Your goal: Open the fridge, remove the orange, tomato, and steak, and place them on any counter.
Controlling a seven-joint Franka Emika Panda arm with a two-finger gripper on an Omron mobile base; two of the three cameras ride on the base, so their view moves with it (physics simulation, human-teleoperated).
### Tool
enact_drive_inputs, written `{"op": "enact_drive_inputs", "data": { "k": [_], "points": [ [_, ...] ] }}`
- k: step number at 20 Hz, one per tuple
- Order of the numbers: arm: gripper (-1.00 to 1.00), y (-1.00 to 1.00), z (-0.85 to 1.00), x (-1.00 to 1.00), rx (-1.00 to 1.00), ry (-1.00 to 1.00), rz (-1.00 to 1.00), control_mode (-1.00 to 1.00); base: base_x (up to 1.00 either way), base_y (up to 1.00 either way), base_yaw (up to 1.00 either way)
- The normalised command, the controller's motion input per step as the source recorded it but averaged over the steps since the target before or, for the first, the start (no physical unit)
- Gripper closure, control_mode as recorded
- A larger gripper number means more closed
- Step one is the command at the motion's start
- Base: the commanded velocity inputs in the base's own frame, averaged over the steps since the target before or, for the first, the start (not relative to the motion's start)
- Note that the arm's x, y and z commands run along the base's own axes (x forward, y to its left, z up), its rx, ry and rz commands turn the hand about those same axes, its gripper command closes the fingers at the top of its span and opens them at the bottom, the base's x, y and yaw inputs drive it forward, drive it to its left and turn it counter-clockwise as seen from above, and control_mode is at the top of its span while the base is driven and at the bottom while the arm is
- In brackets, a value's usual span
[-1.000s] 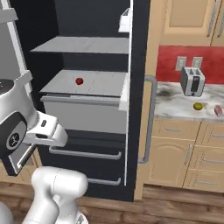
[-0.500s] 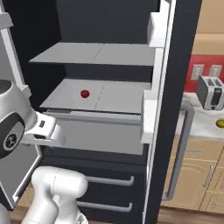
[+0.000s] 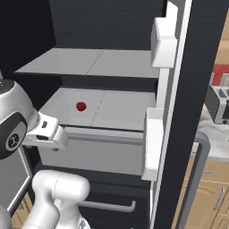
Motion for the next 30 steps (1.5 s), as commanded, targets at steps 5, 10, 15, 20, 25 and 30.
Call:
{"op": "enact_drive_inputs", "data": {
  "k": [5, 10, 15, 20, 25, 30],
  "points": [
    [-1.00, 0.00, 0.00, 0.00, 0.00, 0.00, 0.00, 1.00, 0.38, 0.26, -0.01],
    [-1.00, 0.24, -0.21, 0.44, -0.02, 0.14, 0.03, -1.00, 0.00, 0.00, 0.00],
    [-1.00, 0.25, -0.24, 1.00, 0.00, 0.01, 0.03, -1.00, 0.00, 0.00, 0.00],
    [-1.00, 0.15, -0.43, 0.95, 0.00, -0.03, 0.00, -1.00, 0.00, 0.00, 0.00],
    [-1.00, 0.19, -0.38, 0.73, 0.00, -0.17, 0.01, -1.00, 0.00, 0.00, 0.00],
    [-1.00, 0.26, -0.07, 0.55, 0.01, -0.20, 0.04, -1.00, 0.00, 0.00, 0.00]
  ]
}}
